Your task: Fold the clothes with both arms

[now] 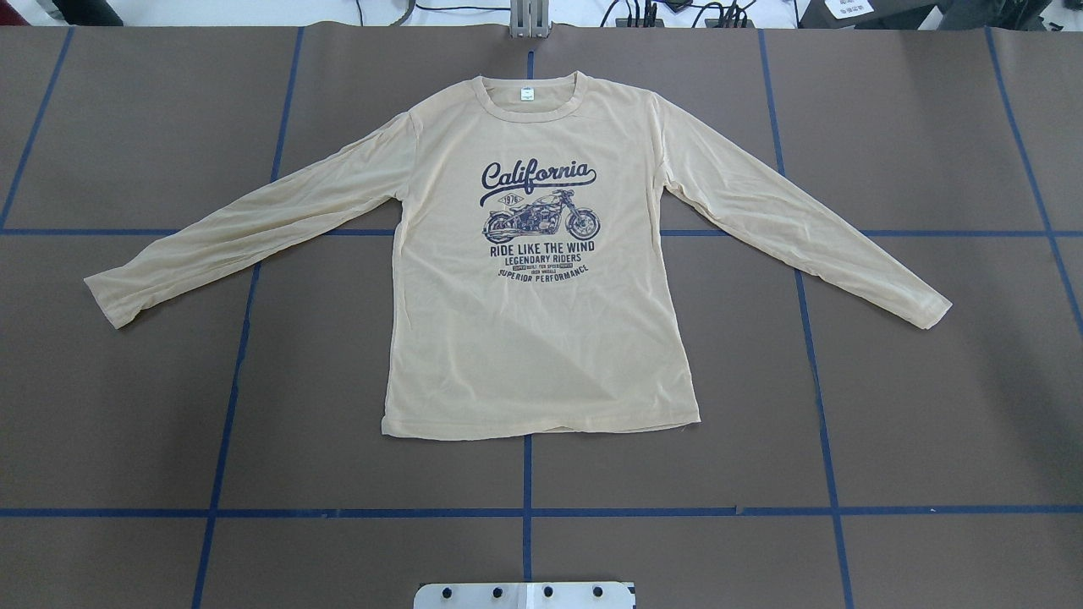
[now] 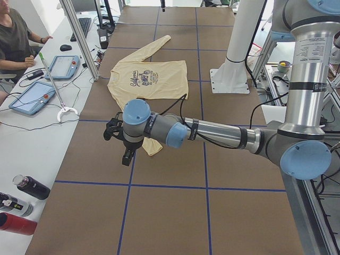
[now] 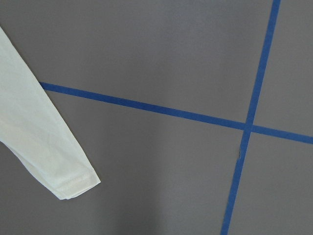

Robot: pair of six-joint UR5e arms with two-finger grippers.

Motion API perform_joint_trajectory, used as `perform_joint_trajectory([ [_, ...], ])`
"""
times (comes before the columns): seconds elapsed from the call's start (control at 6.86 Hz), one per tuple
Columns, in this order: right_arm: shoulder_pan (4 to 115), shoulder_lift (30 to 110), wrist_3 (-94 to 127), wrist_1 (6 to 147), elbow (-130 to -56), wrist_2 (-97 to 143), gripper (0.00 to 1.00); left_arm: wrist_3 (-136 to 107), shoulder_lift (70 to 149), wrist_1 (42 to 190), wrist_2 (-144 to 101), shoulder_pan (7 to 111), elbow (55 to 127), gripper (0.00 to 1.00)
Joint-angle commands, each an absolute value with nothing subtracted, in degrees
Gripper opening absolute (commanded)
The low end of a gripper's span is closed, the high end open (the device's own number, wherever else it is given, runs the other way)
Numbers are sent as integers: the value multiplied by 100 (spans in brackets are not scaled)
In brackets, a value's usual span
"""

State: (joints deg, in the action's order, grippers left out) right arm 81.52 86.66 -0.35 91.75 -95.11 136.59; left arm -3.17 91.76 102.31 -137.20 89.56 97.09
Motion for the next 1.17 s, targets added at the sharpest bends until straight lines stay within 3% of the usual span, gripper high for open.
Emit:
perform_joint_trajectory([
  [0.0, 8147, 8666, -26, 9176, -9510, 13658, 100, -325, 9158, 10283, -13702, 8939, 9790, 99],
  [0.58, 8095, 8736, -35, 9167, -9510, 13658, 100, -325, 9105, 10318, -13737, 8921, 9712, 99],
  [1.02, 7385, 8736, 618, 8688, -9493, 13693, 100, -316, 9105, 10694, -13746, 8666, 9712, 99],
])
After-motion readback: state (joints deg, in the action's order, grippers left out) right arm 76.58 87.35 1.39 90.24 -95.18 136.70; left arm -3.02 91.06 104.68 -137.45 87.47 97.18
